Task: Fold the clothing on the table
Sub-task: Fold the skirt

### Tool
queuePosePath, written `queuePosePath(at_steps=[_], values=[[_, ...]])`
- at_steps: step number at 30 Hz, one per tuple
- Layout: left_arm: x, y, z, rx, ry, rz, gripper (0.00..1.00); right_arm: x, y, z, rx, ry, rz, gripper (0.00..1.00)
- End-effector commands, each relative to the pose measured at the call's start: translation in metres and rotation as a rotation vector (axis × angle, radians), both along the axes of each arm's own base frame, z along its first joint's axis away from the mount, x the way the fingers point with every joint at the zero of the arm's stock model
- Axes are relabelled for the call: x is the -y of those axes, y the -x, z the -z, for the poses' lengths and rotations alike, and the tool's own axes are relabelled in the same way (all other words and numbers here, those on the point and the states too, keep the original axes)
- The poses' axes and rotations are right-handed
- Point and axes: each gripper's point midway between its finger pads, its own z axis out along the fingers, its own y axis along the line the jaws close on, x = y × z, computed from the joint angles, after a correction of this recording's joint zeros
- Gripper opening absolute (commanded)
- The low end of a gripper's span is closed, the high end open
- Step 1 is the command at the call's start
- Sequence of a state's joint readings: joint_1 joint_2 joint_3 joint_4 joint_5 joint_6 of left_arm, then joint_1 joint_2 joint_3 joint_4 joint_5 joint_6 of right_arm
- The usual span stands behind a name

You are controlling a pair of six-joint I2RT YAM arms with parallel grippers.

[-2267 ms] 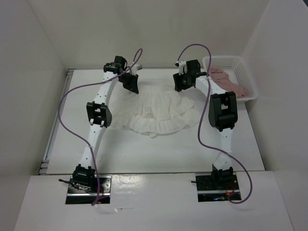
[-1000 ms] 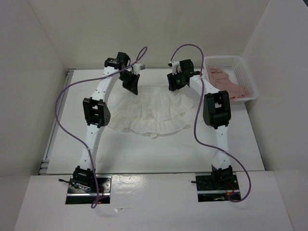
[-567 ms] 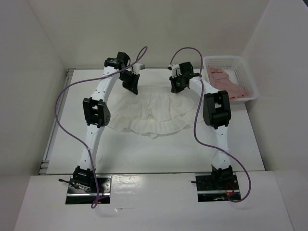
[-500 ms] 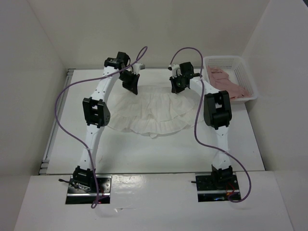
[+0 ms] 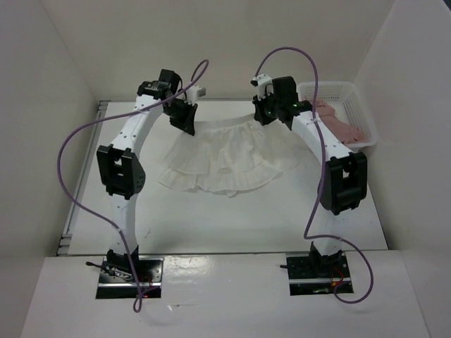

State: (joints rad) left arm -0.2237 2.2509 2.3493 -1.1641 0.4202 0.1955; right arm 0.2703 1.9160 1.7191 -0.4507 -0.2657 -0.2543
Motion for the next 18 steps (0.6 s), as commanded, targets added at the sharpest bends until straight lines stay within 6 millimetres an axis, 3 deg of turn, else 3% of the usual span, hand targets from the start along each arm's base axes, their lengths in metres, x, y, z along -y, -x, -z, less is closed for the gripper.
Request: queuePosePath(at_steps=[1, 4, 6, 7, 8, 12, 17, 18], values=[[-0.012, 0.013, -0.017, 0.106, -0.038, -0.063, 0.00, 0.010, 0.025, -0.009, 0.008, 0.052, 0.048, 0.00], [-0.019, 0.025, -0.012, 0.123, -0.074, -0.085, 0.00, 0.011, 0.039, -0.016, 0.020, 0.057, 0.047, 0.00], [-0.024, 0.036, 0.010, 0.073, -0.079, -0.086, 0.00, 0.007, 0.048, -0.016, 0.011, 0.060, 0.035, 0.00], [-0.025, 0.040, 0.010, 0.074, -0.079, -0.086, 0.00, 0.005, 0.056, -0.013, -0.001, 0.064, 0.025, 0.00], [-0.031, 0.047, 0.027, 0.048, -0.087, -0.096, 0.00, 0.008, 0.057, -0.008, -0.011, 0.074, 0.033, 0.00], [-0.039, 0.067, 0.053, 0.006, -0.118, -0.103, 0.00, 0.012, 0.071, 0.008, -0.041, 0.116, 0.025, 0.00], [-0.045, 0.082, 0.066, -0.002, -0.139, -0.086, 0.00, 0.014, 0.087, 0.014, -0.053, 0.139, 0.001, 0.00], [-0.048, 0.085, 0.062, 0.008, -0.145, -0.090, 0.00, 0.017, 0.092, 0.023, -0.077, 0.156, -0.008, 0.00]])
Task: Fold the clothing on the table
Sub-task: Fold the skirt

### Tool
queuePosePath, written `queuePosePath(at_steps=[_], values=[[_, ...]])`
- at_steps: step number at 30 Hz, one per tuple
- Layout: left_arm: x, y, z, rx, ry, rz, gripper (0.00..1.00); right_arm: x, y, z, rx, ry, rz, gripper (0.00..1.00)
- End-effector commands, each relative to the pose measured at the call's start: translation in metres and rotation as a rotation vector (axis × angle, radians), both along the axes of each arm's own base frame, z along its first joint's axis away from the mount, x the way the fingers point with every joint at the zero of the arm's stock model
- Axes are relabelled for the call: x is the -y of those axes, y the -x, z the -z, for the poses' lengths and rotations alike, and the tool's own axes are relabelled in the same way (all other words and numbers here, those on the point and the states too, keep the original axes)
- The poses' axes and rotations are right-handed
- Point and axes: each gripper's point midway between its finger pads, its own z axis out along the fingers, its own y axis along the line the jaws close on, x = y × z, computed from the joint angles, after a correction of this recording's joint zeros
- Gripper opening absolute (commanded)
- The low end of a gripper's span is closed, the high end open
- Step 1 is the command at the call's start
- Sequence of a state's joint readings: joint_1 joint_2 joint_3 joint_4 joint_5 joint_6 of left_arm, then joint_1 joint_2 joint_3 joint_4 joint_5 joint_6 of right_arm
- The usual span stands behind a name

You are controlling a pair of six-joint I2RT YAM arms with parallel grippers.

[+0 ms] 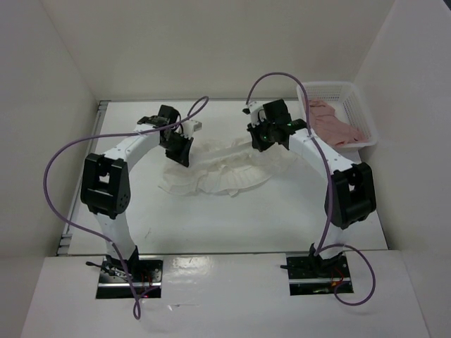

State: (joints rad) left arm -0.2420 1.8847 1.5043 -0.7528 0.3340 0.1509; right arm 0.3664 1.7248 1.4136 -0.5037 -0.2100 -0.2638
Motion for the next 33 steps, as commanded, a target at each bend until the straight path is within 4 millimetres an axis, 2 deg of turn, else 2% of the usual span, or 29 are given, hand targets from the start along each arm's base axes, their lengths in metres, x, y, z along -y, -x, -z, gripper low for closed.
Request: queuePosePath(at_steps=[1, 9, 10, 11, 12, 16, 19, 20, 21, 23, 27, 33], values=[[-0.024, 0.001, -0.015, 0.075, -0.071, -0.023, 0.00, 0.024, 0.006, -0.022, 0.075, 0.069, 0.030, 0.00], [-0.025, 0.030, -0.030, 0.107, -0.062, 0.007, 0.00, 0.038, 0.038, -0.009, 0.034, 0.121, -0.010, 0.00], [-0.027, 0.039, -0.024, 0.084, -0.067, 0.008, 0.00, 0.034, 0.039, -0.009, 0.034, 0.121, -0.021, 0.00], [-0.028, 0.042, -0.024, 0.080, -0.068, 0.008, 0.00, 0.037, 0.046, 0.001, 0.008, 0.138, -0.031, 0.00], [-0.025, 0.046, -0.023, 0.078, -0.068, 0.019, 0.00, 0.038, 0.048, -0.002, 0.010, 0.137, -0.031, 0.00], [-0.025, 0.069, -0.007, 0.014, -0.087, 0.052, 0.00, 0.040, 0.062, 0.019, -0.032, 0.181, -0.049, 0.00], [-0.020, 0.083, -0.006, 0.011, -0.088, 0.076, 0.01, 0.038, 0.070, 0.022, -0.048, 0.186, -0.073, 0.01], [-0.020, 0.083, -0.013, 0.036, -0.082, 0.075, 0.05, 0.037, 0.076, 0.027, -0.064, 0.198, -0.091, 0.01], [-0.019, 0.089, -0.013, 0.026, -0.084, 0.085, 0.07, 0.036, 0.076, 0.024, -0.057, 0.188, -0.096, 0.05], [-0.020, 0.095, -0.018, 0.039, -0.091, 0.090, 0.13, 0.033, 0.083, 0.025, -0.064, 0.198, -0.117, 0.08], [-0.018, 0.108, -0.017, 0.026, -0.098, 0.119, 0.16, 0.032, 0.092, 0.031, -0.090, 0.217, -0.133, 0.12], [-0.015, 0.129, -0.016, -0.001, -0.106, 0.156, 0.26, 0.018, 0.117, 0.042, -0.128, 0.249, -0.205, 0.29]])
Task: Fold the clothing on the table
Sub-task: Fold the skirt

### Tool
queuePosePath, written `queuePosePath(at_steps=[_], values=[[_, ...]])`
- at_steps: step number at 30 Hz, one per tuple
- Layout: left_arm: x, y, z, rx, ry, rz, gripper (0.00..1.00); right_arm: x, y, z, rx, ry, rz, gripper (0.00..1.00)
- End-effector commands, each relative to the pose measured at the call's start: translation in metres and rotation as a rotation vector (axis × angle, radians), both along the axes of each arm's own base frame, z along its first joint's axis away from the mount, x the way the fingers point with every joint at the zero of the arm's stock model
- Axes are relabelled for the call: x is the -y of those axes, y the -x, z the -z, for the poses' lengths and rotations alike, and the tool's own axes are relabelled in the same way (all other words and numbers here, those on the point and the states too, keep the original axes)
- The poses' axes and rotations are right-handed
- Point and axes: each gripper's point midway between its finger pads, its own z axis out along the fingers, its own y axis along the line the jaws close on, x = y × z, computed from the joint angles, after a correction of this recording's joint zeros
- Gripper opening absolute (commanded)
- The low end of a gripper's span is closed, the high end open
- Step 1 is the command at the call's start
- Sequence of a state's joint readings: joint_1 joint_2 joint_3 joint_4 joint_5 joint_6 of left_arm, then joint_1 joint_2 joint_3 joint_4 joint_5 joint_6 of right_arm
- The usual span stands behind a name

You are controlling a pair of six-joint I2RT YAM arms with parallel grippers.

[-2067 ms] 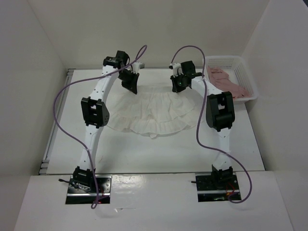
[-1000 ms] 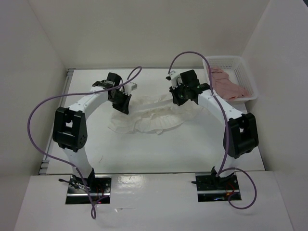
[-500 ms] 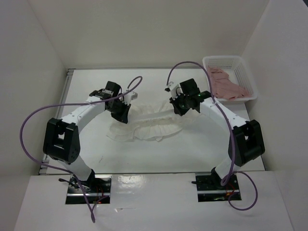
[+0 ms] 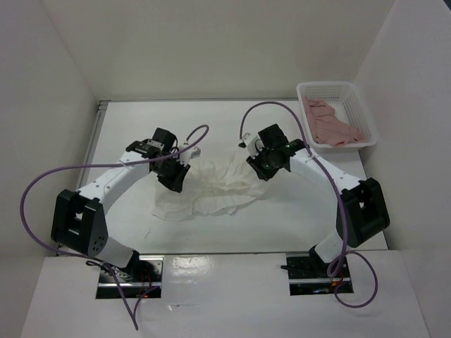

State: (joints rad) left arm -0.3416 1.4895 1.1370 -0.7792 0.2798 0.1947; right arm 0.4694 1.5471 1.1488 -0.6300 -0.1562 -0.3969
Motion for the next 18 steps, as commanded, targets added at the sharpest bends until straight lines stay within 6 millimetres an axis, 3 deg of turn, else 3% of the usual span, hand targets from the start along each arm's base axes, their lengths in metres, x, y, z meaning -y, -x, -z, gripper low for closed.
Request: queuePosePath(at_steps=[1, 3, 7, 11, 13, 18], values=[[-0.008, 0.022, -0.002, -0.024, -0.047, 0.035, 0.28, 0.005, 0.024, 0.001, -0.016, 0.080, -0.040, 0.32], [-0.004, 0.028, -0.004, -0.025, -0.047, 0.057, 0.36, 0.002, 0.029, -0.001, -0.014, 0.088, -0.055, 0.42], [0.005, 0.033, -0.015, -0.004, -0.044, 0.106, 0.69, -0.002, 0.040, -0.002, -0.016, 0.102, -0.084, 0.49], [0.008, 0.035, -0.019, 0.009, -0.079, 0.120, 0.93, -0.002, 0.038, -0.009, 0.010, 0.087, -0.066, 0.57], [0.008, 0.029, -0.028, 0.032, -0.085, 0.101, 1.00, -0.003, 0.034, -0.015, 0.031, 0.070, -0.034, 0.60], [0.004, 0.013, -0.052, 0.116, -0.095, 0.008, 1.00, -0.004, 0.021, -0.033, 0.084, 0.041, 0.072, 0.78]])
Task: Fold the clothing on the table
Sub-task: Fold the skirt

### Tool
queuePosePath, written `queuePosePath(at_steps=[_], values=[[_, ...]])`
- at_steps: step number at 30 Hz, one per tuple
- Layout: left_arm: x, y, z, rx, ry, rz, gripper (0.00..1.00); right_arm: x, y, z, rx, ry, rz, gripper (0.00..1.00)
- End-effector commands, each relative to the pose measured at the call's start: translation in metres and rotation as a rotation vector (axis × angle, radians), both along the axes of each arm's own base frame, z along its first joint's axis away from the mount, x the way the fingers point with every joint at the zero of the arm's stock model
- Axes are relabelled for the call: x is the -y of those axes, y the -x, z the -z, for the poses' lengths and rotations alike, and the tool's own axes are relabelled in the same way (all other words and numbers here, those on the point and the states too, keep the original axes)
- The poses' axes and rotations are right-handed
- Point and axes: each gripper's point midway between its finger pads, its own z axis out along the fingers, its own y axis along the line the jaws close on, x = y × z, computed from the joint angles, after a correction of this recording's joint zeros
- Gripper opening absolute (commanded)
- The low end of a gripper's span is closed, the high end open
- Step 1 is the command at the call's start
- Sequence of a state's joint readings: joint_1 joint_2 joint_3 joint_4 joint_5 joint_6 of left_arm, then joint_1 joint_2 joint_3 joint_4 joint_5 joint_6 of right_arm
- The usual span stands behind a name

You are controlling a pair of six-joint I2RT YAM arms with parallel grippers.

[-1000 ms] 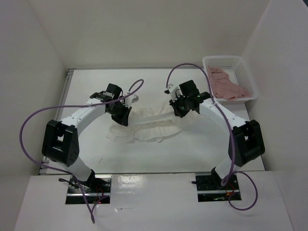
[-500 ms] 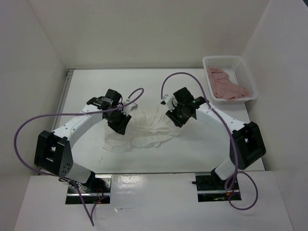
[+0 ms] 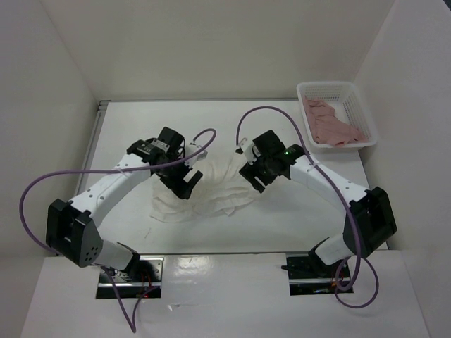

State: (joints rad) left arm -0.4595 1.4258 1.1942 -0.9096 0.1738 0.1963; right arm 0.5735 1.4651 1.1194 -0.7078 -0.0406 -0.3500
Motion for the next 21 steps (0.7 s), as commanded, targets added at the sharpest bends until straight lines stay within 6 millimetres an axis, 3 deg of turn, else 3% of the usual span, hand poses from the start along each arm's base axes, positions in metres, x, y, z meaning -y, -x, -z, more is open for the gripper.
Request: queuePosePath(at_steps=[1, 5, 12, 16, 21], values=[[-0.006, -0.015, -0.030, 0.112, -0.001, -0.088, 1.00, -0.002, -0.010, -0.024, 0.066, -0.053, 0.098, 0.81], [-0.008, -0.026, -0.028, 0.152, -0.011, -0.146, 1.00, 0.000, -0.027, -0.022, 0.049, -0.085, 0.162, 0.87], [-0.011, -0.043, 0.015, 0.095, -0.014, -0.198, 1.00, -0.014, -0.053, 0.007, 0.006, -0.053, 0.177, 0.88], [-0.005, -0.053, 0.036, 0.049, -0.017, -0.198, 1.00, -0.026, -0.074, 0.010, 0.012, -0.088, 0.191, 0.89], [-0.010, -0.068, 0.054, 0.003, -0.031, -0.278, 1.00, -0.032, -0.081, 0.048, -0.073, -0.050, 0.233, 0.91]])
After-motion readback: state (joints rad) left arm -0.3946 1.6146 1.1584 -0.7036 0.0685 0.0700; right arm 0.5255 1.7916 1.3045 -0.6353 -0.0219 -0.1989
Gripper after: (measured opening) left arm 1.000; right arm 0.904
